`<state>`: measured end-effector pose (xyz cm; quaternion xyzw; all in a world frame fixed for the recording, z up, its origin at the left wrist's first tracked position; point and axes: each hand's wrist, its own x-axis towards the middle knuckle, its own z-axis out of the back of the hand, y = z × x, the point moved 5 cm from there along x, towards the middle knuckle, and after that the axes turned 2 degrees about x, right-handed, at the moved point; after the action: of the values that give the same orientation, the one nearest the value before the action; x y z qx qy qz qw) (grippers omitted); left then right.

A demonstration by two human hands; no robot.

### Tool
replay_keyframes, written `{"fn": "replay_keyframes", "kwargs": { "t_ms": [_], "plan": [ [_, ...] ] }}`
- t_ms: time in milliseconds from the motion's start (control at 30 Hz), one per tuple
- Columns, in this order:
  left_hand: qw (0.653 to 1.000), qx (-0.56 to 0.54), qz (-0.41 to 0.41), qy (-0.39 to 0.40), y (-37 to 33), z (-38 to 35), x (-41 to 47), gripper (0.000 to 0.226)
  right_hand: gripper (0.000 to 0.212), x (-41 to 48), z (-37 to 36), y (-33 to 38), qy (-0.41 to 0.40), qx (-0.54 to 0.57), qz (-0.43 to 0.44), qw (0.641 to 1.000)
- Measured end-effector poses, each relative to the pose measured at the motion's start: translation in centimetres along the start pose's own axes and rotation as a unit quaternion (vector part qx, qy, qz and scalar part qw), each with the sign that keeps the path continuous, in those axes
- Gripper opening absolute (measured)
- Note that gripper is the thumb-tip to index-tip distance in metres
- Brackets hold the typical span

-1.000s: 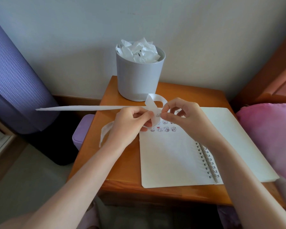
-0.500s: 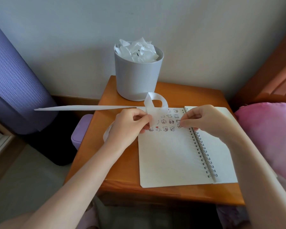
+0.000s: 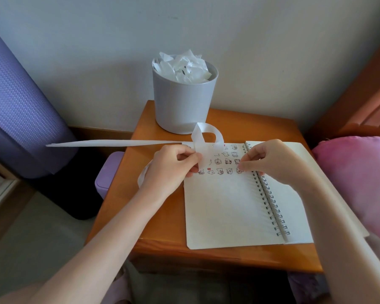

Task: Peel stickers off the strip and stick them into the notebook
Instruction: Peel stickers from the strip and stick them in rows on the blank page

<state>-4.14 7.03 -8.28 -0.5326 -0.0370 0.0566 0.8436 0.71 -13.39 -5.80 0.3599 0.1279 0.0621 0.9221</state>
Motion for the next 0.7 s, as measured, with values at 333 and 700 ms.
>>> {"fn": "replay_keyframes", "kwargs": {
  "t_ms": [333, 700],
  "plan": [
    [1.0, 0.002, -0.005, 0.003, -0.04, -0.01, -0.03, 0.017, 0.007, 0.08, -0.4, 0.27, -0.018, -0.042, 0.013, 0.999],
    [1.0, 0.028, -0.006, 0.005, -0.13, 0.04, -0.18, 0.011, 0.013, 0.05, -0.64, 0.36, -0.057, -0.143, 0.023, 0.988]
  ]
}}
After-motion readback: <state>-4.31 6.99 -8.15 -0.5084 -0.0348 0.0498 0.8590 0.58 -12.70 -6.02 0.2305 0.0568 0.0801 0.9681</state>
